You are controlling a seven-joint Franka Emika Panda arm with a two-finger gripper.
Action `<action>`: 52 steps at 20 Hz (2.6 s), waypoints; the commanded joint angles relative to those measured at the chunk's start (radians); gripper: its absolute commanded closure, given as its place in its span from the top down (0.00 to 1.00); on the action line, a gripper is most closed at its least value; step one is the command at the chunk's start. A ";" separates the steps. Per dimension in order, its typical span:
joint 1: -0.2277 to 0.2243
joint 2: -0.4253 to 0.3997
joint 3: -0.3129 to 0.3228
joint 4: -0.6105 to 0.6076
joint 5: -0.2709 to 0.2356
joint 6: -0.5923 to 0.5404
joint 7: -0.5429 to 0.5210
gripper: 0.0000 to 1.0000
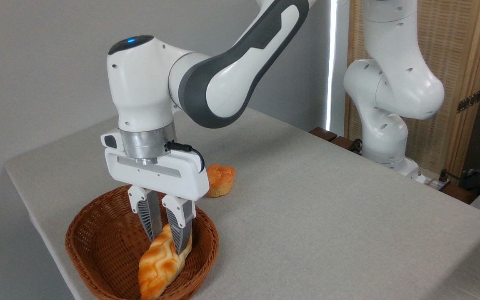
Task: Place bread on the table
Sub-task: 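Close the gripper on the braided loaf inside the basket, then lift the braided loaf up out of the basket, then lower the loaf onto the table beside the orange bun and release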
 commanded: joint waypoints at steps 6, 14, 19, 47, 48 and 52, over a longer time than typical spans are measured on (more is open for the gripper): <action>-0.003 -0.200 0.012 -0.004 -0.097 -0.240 0.235 0.48; -0.014 -0.511 0.064 -0.299 -0.084 -0.384 0.660 0.52; -0.054 -0.545 0.088 -0.444 -0.064 -0.259 0.681 0.73; -0.061 -0.265 0.038 0.209 -0.128 -0.608 0.375 1.00; -0.061 -0.242 0.038 0.234 -0.131 -0.607 0.359 1.00; -0.061 -0.202 0.038 0.277 -0.130 -0.596 0.339 1.00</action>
